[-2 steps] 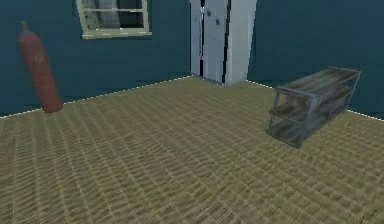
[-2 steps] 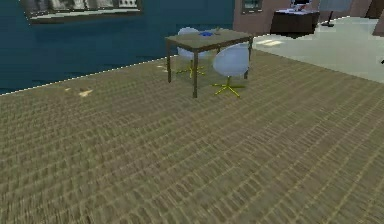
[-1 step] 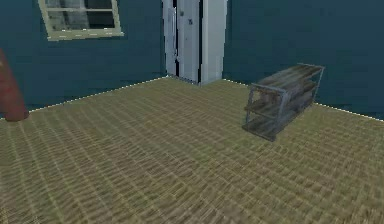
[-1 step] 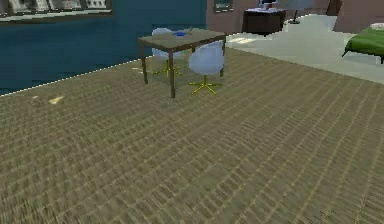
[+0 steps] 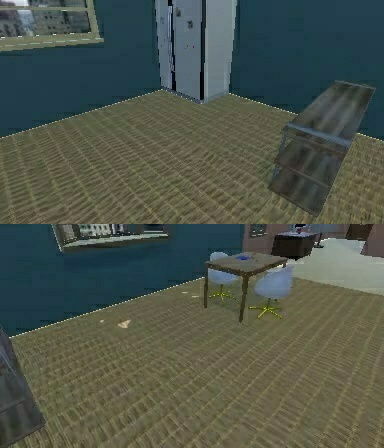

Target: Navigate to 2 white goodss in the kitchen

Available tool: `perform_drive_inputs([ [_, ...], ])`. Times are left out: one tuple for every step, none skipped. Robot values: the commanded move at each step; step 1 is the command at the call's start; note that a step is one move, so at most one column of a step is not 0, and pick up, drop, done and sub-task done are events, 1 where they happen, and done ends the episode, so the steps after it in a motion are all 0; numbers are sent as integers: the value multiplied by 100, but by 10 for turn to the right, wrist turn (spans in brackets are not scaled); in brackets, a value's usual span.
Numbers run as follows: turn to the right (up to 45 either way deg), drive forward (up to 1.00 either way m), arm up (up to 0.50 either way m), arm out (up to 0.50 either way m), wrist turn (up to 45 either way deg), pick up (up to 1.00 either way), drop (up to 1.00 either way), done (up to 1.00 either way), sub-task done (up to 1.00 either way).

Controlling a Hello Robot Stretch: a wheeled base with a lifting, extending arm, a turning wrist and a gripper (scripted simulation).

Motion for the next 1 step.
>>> perform_drive_inputs([
  [0, 100, 0, 0, 0, 0, 0, 0, 0],
])
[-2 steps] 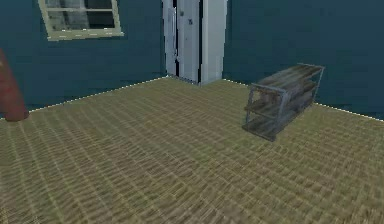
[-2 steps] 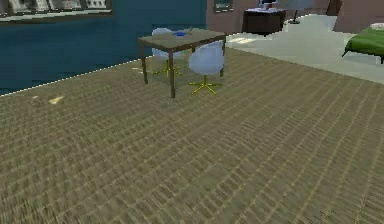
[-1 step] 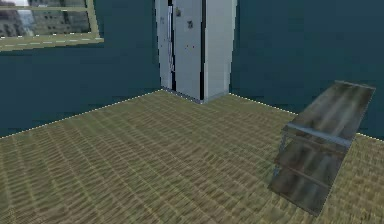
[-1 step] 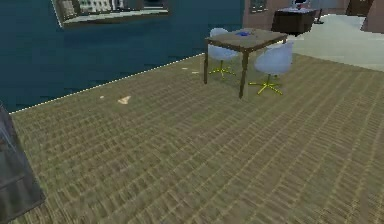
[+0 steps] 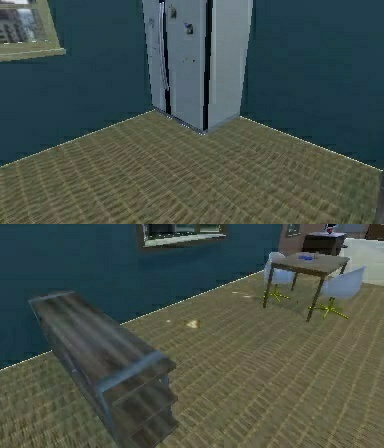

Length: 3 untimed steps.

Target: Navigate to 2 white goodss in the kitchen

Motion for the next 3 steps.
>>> perform_drive_inputs([
  [0, 100, 0, 0, 0, 0, 0, 0, 0],
  [30, 0, 0, 0, 0, 0, 0, 0, 0],
  [0, 40, 0, 0, 0, 0, 0, 0, 0],
])
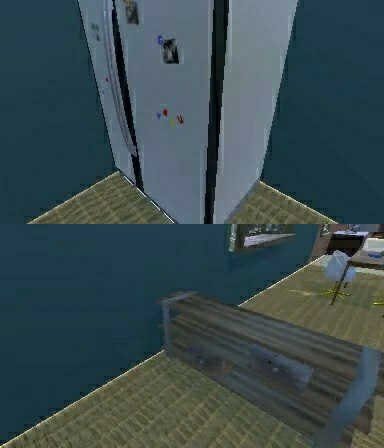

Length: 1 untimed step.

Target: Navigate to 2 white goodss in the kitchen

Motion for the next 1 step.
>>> perform_drive_inputs([
  [0, 0, 0, 0, 0, 0, 0, 100, 0],
])
